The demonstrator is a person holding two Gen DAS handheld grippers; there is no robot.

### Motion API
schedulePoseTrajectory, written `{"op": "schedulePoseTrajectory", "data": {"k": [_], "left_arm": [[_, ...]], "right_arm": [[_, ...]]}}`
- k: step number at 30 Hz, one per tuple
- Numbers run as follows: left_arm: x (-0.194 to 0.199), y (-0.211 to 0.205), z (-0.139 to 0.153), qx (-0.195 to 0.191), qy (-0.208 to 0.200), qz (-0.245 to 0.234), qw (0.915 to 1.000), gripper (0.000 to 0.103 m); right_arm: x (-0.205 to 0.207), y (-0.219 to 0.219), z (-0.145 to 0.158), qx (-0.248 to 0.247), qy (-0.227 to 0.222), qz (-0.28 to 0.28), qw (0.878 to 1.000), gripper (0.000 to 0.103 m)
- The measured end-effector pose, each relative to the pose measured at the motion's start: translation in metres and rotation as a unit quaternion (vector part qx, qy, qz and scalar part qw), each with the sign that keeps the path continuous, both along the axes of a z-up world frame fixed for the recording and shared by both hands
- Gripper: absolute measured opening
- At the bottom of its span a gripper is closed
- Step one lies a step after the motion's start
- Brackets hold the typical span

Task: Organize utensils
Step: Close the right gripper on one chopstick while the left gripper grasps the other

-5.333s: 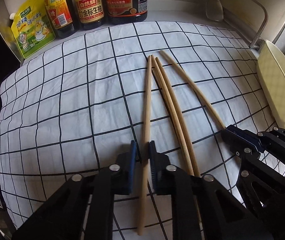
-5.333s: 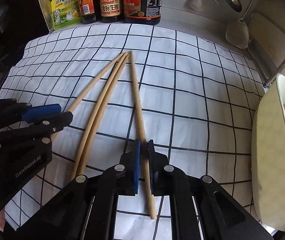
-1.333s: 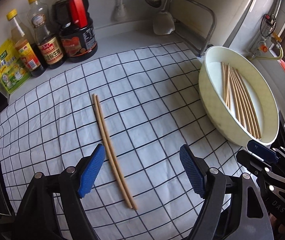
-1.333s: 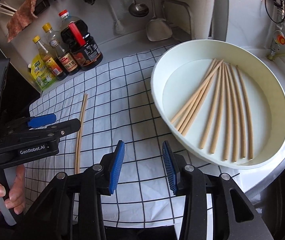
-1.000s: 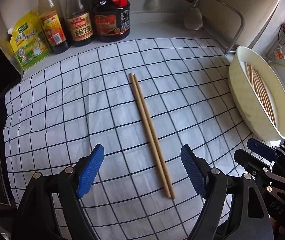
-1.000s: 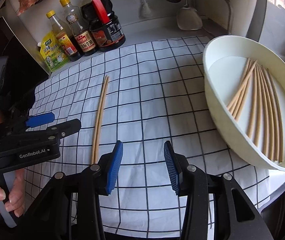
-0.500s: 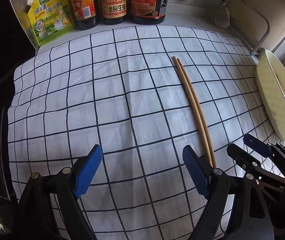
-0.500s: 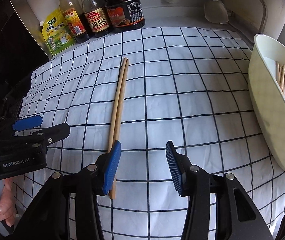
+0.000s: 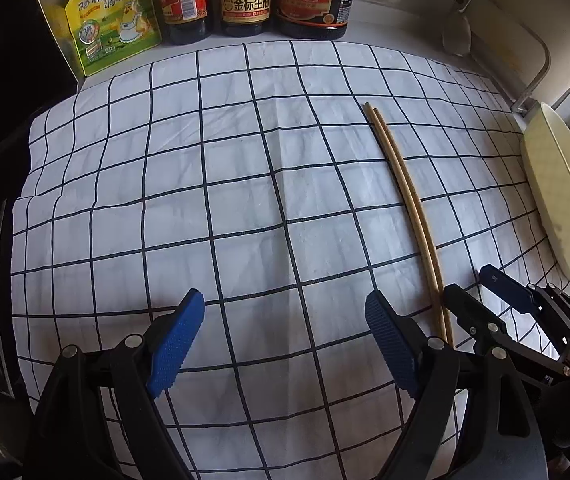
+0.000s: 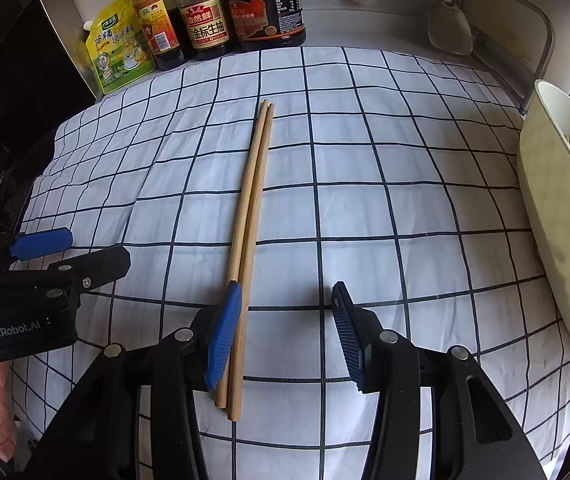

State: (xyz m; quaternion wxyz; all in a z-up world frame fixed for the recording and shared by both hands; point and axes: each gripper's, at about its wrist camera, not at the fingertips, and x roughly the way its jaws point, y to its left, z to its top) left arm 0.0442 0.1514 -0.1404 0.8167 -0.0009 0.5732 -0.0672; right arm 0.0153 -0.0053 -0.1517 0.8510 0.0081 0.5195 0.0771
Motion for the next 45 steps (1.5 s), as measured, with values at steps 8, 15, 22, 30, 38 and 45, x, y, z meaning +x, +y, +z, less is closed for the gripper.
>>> {"op": "schedulePoseTrajectory", "data": {"k": [8,15,22,30,38,45], "left_arm": [[0.003,-0.001,-0.001,-0.001,-0.002,0.003,1.0000,0.081],[0.007,-0.002,0.000,0.001,-0.005,0.005,1.0000,0.081],[0.009,-0.004,0.001,0.003,-0.008,0.003,1.0000,0.081],[0.011,-0.006,0.000,0.007,-0.011,0.001,0.9999,0.081],[0.013,0.000,0.001,0.013,-0.013,0.012,0.9997,0.081],[0.013,0.004,-0.001,0.013,-0.010,0.021,0.9996,0.081]], "right_arm": [[-0.002,0.014,0.001,-0.023,-0.015,0.029,0.999,0.042],[-0.003,0.018,0.002,-0.038,-0.015,0.046,0.998,0.039],[-0.010,0.019,0.002,-0.052,-0.013,0.053,0.997,0.037],[-0.010,0.026,0.004,-0.059,-0.014,0.069,0.996,0.037],[-0.006,0.029,-0.003,-0.032,-0.003,0.081,0.996,0.037],[-0.006,0.007,0.005,0.012,-0.008,0.046,0.999,0.037]]}}
